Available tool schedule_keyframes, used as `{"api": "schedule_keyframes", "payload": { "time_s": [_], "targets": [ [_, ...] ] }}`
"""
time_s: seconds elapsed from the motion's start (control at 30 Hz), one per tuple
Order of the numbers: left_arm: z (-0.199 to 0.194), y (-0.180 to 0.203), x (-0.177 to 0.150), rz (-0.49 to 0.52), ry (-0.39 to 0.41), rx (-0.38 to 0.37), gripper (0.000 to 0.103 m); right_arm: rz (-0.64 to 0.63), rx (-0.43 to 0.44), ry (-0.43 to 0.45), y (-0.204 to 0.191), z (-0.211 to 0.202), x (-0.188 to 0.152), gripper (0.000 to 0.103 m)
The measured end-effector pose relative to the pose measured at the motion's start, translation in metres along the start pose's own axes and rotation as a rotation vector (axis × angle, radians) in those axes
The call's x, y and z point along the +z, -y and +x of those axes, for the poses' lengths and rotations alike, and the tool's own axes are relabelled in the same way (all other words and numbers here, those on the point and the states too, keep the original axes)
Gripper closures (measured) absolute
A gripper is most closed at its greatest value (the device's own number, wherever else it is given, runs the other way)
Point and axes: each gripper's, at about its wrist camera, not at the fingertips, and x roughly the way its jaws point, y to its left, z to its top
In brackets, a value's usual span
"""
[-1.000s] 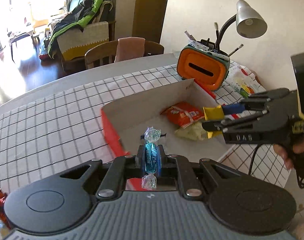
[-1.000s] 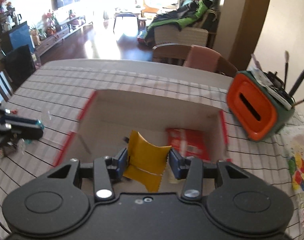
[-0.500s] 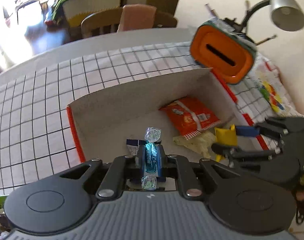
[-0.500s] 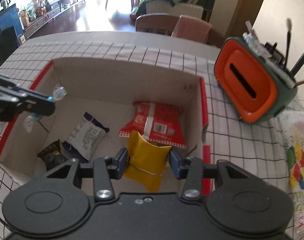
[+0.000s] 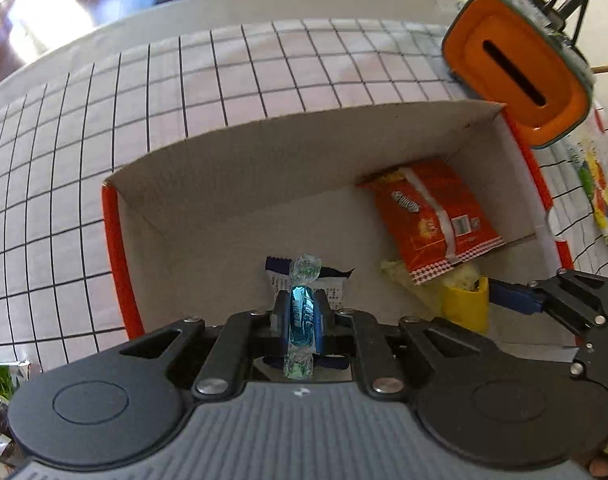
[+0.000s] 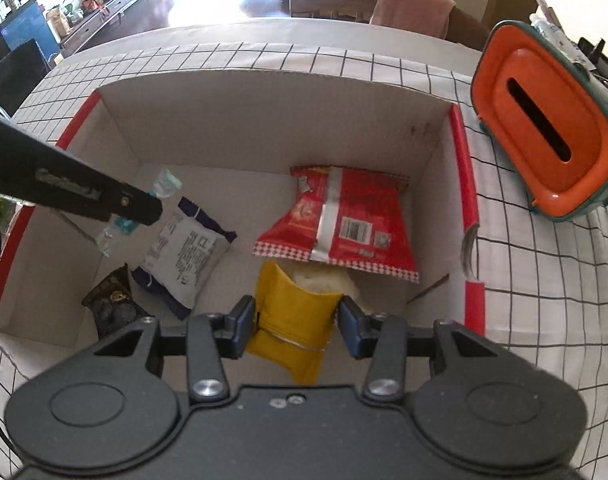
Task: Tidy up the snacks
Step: 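Lower into the box and open the right tool while the left tool releases the candy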
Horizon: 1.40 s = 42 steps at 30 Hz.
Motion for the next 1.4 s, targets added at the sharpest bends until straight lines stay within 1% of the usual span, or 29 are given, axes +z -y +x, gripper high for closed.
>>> {"api": "schedule_keyframes", "payload": {
  "time_s": [0.13,0.3,0.47,0.63,0.73,0.8,1.0,1.03,1.17,1.4],
  "targets": [
    [0.008,0.002,0.003,-0.007,-0.034,0.007,0.092,0.028,0.015,-0.024,0.005,0.003,0.001,0.059],
    [0.008,0.004,0.003,0.003,-0.029,0.003,0.092,0.050,0.022,-0.007,0.007,-0.001,-0.001,0.057],
    [0.001,0.002,-0.001,0.006,-0.006,-0.024,0.092,0.074,0.036,0.012,0.010,-0.007,-0.005,0.049],
    [-0.013,-0.006,-0.008,-0.004,0.031,-0.064,0.091,0.095,0.050,0.036,0.009,-0.016,-0.008,0.043],
    [-0.022,-0.011,-0.014,-0.010,0.062,-0.083,0.089,0.105,0.056,0.056,0.007,-0.026,-0.011,0.042],
    [-0.027,-0.014,-0.019,-0.009,0.079,-0.097,0.084,0.112,0.058,0.073,0.005,-0.033,-0.013,0.042],
    [-0.043,-0.021,-0.038,-0.001,0.107,-0.145,0.083,0.123,0.064,0.132,-0.004,-0.057,-0.015,0.041],
    [-0.046,-0.021,-0.041,0.007,0.115,-0.148,0.083,0.125,0.065,0.142,-0.006,-0.061,-0.016,0.040],
    [-0.066,-0.023,-0.056,0.041,0.168,-0.161,0.083,0.129,0.066,0.193,-0.017,-0.078,-0.020,0.026],
    [-0.104,-0.033,-0.080,0.096,0.270,-0.160,0.082,0.123,0.072,0.264,-0.041,-0.102,-0.025,0.023]
  ]
}}
